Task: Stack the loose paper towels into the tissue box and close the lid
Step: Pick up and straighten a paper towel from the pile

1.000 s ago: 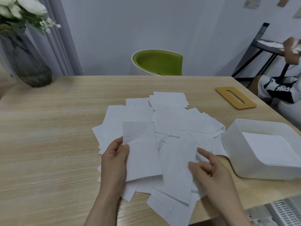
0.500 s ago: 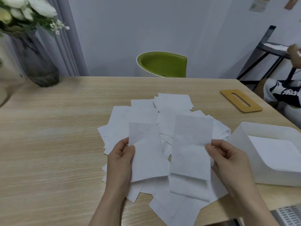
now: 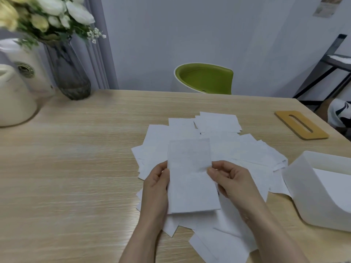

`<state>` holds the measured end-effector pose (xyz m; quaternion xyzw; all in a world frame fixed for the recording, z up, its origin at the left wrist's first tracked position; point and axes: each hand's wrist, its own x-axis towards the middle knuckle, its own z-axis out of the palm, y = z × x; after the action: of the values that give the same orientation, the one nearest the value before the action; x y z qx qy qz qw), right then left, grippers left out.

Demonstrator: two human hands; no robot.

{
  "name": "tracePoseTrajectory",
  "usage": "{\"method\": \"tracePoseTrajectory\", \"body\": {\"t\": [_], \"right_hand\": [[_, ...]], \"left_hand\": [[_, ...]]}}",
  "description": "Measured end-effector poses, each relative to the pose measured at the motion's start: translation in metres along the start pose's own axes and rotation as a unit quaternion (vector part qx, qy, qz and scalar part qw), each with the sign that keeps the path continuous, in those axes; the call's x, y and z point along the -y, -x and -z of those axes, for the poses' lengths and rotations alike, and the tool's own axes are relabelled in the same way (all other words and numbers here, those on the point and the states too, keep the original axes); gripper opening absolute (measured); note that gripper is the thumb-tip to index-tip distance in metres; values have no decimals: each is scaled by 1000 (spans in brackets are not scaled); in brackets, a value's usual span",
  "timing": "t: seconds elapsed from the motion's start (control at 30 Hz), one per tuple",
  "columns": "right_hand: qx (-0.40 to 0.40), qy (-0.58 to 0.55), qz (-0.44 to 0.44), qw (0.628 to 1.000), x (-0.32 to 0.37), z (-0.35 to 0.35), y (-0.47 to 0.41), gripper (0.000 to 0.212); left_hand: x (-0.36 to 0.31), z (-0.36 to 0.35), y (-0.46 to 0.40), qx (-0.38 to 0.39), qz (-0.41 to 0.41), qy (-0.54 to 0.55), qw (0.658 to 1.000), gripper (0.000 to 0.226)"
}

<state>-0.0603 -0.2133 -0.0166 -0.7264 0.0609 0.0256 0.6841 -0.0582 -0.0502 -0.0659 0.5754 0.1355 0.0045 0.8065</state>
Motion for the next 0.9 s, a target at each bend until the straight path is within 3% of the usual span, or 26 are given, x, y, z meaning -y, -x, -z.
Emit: {"method": "tracePoseTrajectory", "body": {"t": [0.9], "right_hand": [[-33,51,-8,998,-18,0,-2,10]], "left_hand": [[-1,-1,7,30,-35,-4,999,20]]}}
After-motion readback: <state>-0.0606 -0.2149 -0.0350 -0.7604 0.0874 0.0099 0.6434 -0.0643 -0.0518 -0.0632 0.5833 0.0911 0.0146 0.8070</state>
